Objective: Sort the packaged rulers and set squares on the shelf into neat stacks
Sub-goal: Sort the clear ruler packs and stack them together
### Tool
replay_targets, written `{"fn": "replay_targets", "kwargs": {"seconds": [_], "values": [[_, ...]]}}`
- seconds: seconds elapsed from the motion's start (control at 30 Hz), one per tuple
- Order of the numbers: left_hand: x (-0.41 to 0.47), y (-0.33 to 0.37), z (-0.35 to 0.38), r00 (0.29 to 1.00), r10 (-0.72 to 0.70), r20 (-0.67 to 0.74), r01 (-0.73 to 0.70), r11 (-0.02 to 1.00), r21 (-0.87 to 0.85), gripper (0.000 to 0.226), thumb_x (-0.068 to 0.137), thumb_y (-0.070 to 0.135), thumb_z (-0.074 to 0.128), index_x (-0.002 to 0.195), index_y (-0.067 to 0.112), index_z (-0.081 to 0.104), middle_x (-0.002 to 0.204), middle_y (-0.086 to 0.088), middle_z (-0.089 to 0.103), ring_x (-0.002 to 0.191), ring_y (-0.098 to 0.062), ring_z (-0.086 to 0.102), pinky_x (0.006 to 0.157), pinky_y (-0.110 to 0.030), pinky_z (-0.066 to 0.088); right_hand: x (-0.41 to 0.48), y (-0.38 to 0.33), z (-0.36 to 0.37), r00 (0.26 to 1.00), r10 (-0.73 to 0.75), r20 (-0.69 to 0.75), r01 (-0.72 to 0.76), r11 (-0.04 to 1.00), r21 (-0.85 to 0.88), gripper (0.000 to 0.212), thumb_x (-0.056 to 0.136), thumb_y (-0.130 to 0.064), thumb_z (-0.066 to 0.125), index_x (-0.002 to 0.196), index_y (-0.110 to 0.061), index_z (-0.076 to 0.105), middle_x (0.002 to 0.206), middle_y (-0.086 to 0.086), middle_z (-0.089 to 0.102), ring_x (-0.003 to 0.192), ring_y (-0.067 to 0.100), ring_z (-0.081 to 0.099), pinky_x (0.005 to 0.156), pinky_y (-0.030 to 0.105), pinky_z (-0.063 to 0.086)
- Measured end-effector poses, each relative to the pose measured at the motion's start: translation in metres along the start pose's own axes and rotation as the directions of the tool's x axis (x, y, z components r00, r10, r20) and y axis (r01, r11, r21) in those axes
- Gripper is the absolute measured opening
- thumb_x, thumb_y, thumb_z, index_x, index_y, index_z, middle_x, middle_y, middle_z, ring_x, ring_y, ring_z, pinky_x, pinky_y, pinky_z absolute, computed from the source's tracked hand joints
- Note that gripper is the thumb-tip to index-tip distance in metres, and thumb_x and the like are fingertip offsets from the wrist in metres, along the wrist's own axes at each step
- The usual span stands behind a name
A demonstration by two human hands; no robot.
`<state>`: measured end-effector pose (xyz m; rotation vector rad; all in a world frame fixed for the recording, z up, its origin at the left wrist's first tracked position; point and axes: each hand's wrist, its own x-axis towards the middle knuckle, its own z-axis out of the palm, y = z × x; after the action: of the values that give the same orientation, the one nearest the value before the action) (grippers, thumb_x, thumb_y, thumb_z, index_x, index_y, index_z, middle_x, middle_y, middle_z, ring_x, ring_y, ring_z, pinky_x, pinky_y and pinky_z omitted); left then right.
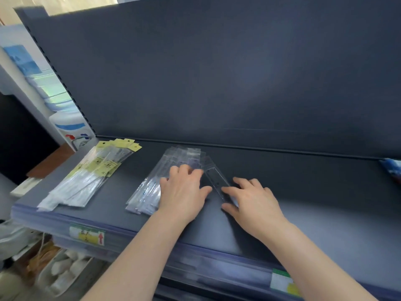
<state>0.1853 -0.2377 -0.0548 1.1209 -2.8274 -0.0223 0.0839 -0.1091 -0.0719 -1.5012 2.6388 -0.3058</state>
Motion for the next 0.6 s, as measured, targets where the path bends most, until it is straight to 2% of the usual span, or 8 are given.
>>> {"fn": "replay_targets", "kwargs": {"seconds": [0.1,0.17,0.27,0.37,0.43,0.53,0.6], "values": [[-0.006,0.014,0.003,1.000,-0.003,0.023,0.000,0.994,0.108,0.035,0.101,0.040,0.039,0.129,0.024,0.050,0.134,0.001,0.046,0.123,-0.025,0.036,0.090,-0.039,0.033,-0.005,0.017,-0.007,1.000,0.007,0.001,-0.007,0.998,-0.070,0.040,0.099,-0.048,0.032,0.126,-0.030,0.054,0.128,-0.005,0.047,0.116,0.021,0.041,0.081,0.032,0.042],[-0.008,0.021,0.006,0.995,-0.027,0.092,0.016,0.993,0.116,0.031,0.102,0.033,0.036,0.128,0.021,0.050,0.139,0.001,0.044,0.127,-0.025,0.035,0.092,-0.039,0.033,-0.010,0.028,-0.013,0.999,0.042,0.013,-0.041,0.993,-0.107,0.037,0.100,-0.045,0.033,0.118,-0.024,0.057,0.120,-0.002,0.048,0.111,0.021,0.044,0.071,0.030,0.038],[-0.005,0.037,0.012,0.989,0.013,0.150,-0.016,1.000,0.018,0.037,0.103,0.024,0.035,0.139,0.021,0.043,0.155,0.005,0.030,0.137,-0.022,0.029,0.100,-0.039,0.031,-0.014,0.041,-0.022,0.998,0.066,0.000,-0.064,0.978,-0.196,0.034,0.098,-0.044,0.038,0.112,-0.021,0.059,0.116,0.000,0.049,0.109,0.022,0.046,0.066,0.029,0.032],[-0.003,0.055,0.017,0.988,0.092,0.127,-0.085,0.995,-0.057,0.042,0.100,0.014,0.038,0.141,0.022,0.042,0.153,0.007,0.034,0.136,-0.020,0.032,0.101,-0.037,0.029,-0.015,0.048,-0.025,0.997,0.070,-0.014,-0.072,0.977,-0.200,0.029,0.098,-0.039,0.041,0.114,-0.022,0.057,0.118,-0.002,0.051,0.110,0.022,0.046,0.067,0.030,0.031],[-0.001,0.060,0.018,0.985,0.114,0.126,-0.107,0.993,-0.057,0.046,0.097,0.010,0.042,0.142,0.020,0.042,0.153,0.006,0.035,0.135,-0.021,0.032,0.102,-0.036,0.030,-0.017,0.051,-0.022,0.997,0.082,0.002,-0.080,0.982,-0.170,0.022,0.096,-0.032,0.045,0.115,-0.023,0.055,0.117,-0.003,0.050,0.107,0.021,0.047,0.061,0.028,0.030],[0.005,0.064,0.019,0.964,0.174,0.203,-0.153,0.982,-0.113,0.044,0.096,0.007,0.044,0.139,0.014,0.047,0.154,0.004,0.034,0.135,-0.025,0.031,0.105,-0.038,0.036,-0.019,0.056,-0.022,0.990,0.141,0.026,-0.135,0.977,-0.165,0.018,0.091,-0.023,0.053,0.108,-0.024,0.057,0.112,-0.003,0.048,0.102,0.019,0.047,0.047,0.025,0.020],[0.008,0.067,0.016,0.940,0.242,0.239,-0.188,0.955,-0.228,0.044,0.097,0.008,0.044,0.140,0.013,0.048,0.153,0.004,0.037,0.133,-0.025,0.034,0.105,-0.038,0.037,-0.019,0.056,-0.024,0.987,0.162,0.002,-0.159,0.970,-0.184,0.016,0.091,-0.024,0.053,0.105,-0.024,0.059,0.111,-0.003,0.050,0.102,0.019,0.048,0.051,0.026,0.023]]}}
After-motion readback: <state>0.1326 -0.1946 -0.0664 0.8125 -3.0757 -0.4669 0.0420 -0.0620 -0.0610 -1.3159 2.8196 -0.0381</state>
